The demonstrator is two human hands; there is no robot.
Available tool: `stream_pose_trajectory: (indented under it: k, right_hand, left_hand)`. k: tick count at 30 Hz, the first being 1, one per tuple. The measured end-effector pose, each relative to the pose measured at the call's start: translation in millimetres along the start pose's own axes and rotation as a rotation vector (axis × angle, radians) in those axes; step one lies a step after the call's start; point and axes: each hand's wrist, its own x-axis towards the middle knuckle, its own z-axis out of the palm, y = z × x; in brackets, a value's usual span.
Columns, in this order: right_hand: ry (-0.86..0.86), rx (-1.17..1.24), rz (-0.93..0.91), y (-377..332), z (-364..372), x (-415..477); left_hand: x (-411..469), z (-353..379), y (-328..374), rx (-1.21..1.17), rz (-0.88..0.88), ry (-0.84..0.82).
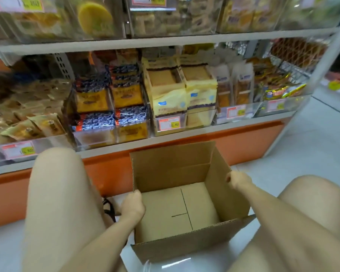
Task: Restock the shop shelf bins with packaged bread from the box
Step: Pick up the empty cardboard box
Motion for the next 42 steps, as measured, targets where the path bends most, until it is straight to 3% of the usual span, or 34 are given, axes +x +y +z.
stream_pose_trajectory:
  k: [13,25,33,42]
  right_hand:
    - [0.163,0.094,0.400,203.2,-69.9,-38.0]
    - [0.409,0.321,0.745,398.1,-85.2,-173.3]
    - [0.488,0.406,0.990,472.5,-35.4,-256.3]
    - [0.496,0.519,1.254,520.9,65.0,-371.2]
  left_hand:
    - [-15.3,-5.6,187.8,-0.154,0.469,0.001]
    - [-56.1,-35.0,432.9,-0.087,0.992,-0.008]
    - [-118.7,15.0,534.1,-0.007,1.244,-0.054]
    - [-201.0,126.1,589.0,0.066,1.463,-0.268]
